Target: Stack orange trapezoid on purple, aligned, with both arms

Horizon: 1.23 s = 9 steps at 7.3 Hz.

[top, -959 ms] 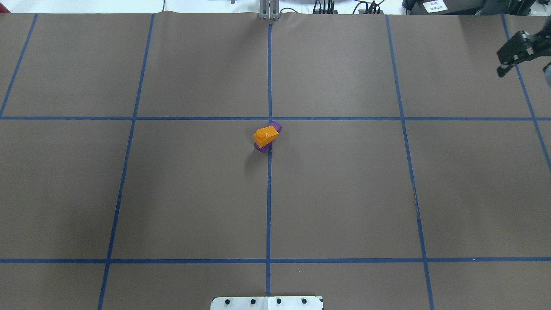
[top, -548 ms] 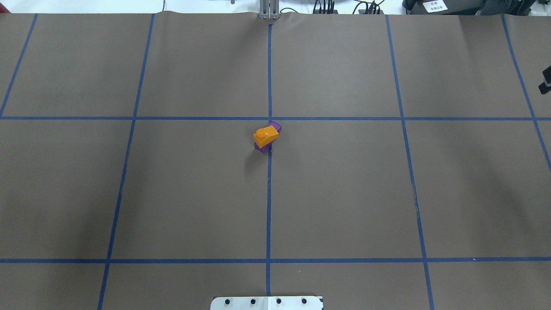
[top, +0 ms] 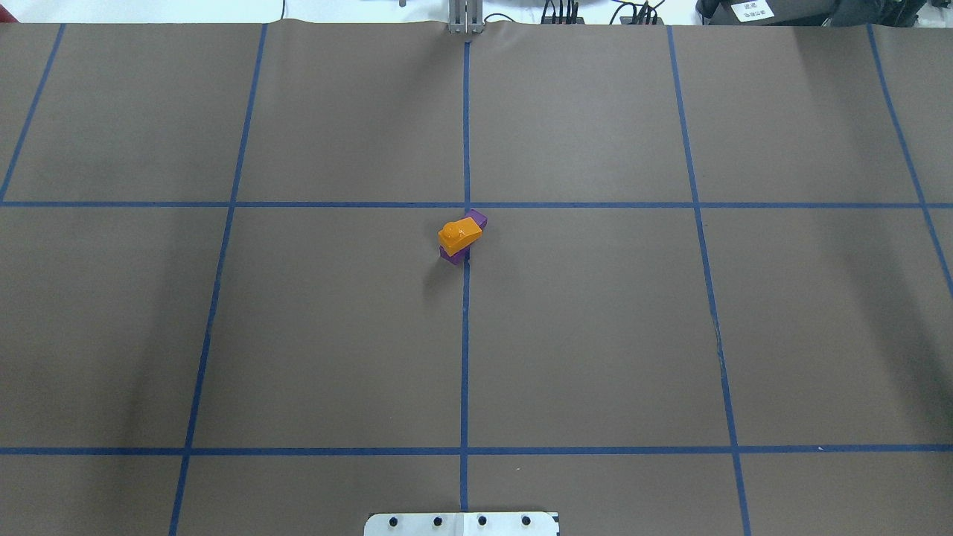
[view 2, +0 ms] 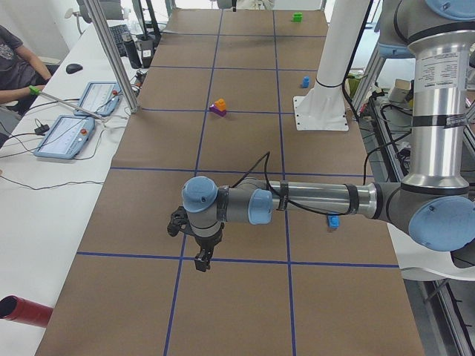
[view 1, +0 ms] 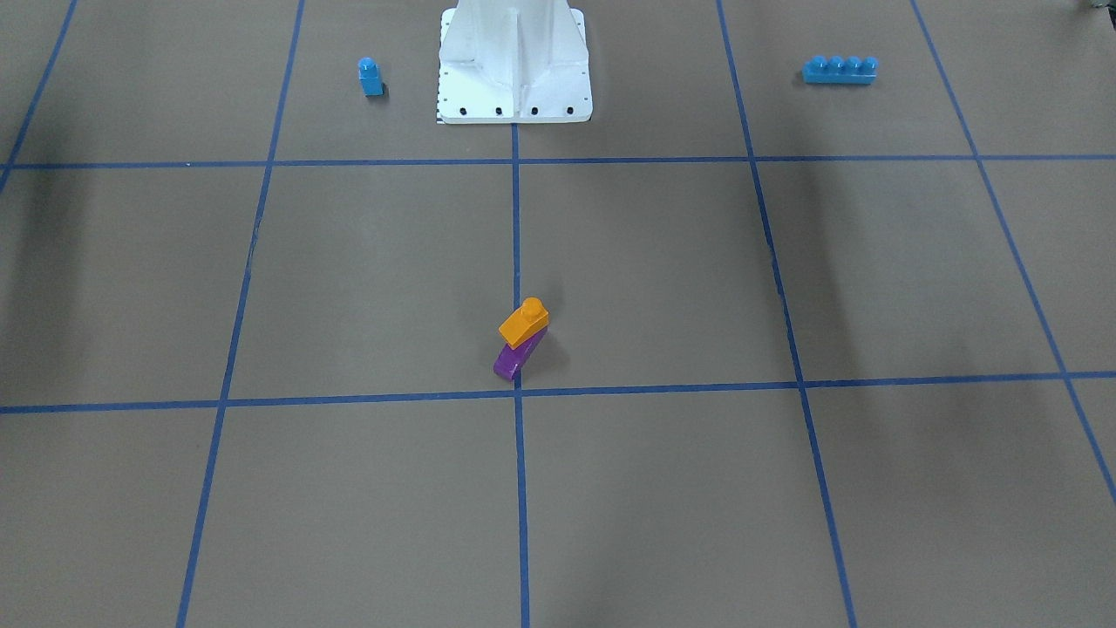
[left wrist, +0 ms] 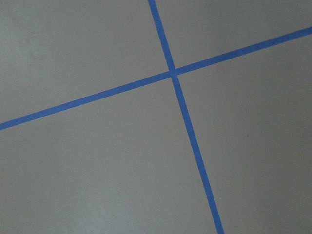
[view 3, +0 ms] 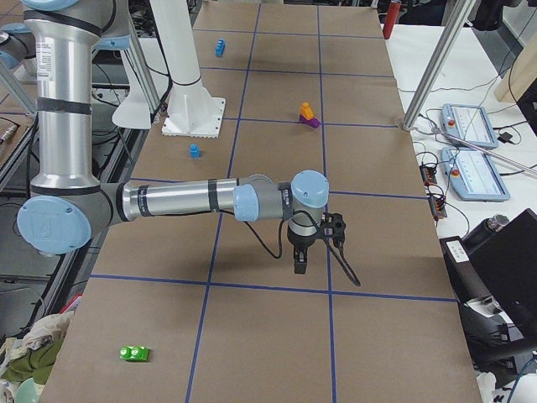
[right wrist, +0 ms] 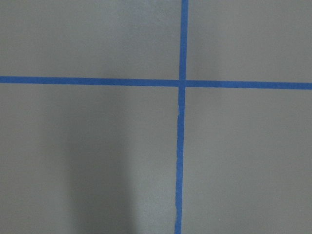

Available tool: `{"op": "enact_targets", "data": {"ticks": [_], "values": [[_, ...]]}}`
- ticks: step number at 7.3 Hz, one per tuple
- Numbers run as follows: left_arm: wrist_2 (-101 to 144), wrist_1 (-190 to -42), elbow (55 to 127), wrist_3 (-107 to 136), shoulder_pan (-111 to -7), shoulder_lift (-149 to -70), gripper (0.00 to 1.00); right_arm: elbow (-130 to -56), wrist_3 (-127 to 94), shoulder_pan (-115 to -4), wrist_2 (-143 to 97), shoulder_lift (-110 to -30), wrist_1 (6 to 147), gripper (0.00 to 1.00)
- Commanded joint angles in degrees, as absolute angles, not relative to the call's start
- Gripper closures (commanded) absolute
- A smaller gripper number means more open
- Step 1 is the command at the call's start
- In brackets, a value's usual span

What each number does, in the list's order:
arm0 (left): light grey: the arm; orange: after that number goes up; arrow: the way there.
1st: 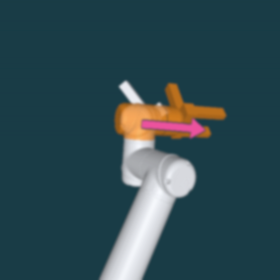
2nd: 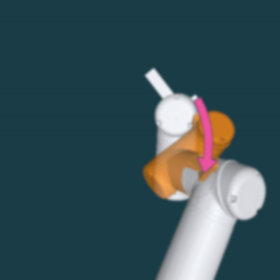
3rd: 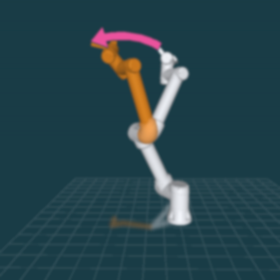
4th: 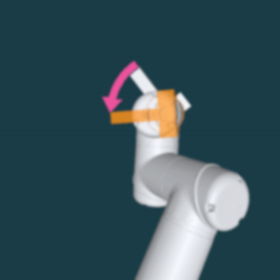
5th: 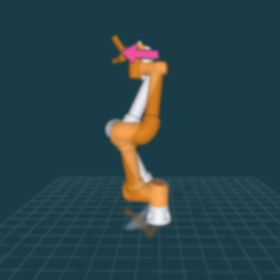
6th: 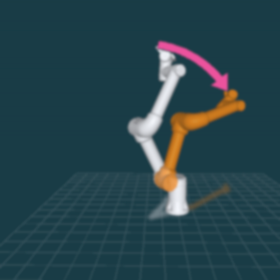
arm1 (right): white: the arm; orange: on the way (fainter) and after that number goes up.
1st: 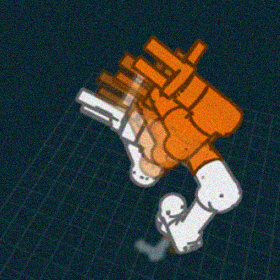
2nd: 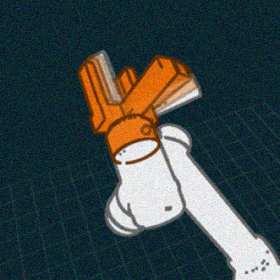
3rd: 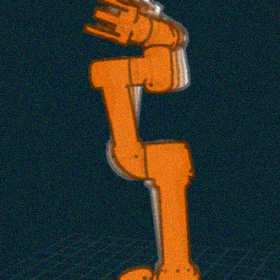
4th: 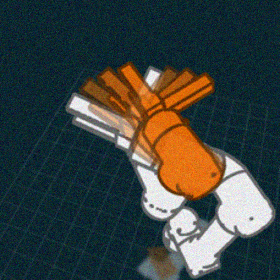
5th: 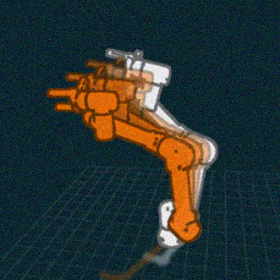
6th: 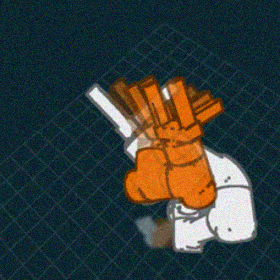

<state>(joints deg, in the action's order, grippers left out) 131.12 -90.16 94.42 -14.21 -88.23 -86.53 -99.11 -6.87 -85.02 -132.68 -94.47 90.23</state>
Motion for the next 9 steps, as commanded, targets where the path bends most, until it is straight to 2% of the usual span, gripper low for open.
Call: {"op": "enact_targets", "data": {"ticks": [1,9], "values": [[131.22,-90.09,94.66,-13.98,-88.33,-86.31,0.00,-98.26,-4.67,-87.18,-133.85,-96.32,89.82,0.00],[131.22,-90.09,94.66,-13.71,-88.24,-86.40,0.00,-98.70,-5.27,-88.51,-136.67,-95.80,89.91,0.00]]}}
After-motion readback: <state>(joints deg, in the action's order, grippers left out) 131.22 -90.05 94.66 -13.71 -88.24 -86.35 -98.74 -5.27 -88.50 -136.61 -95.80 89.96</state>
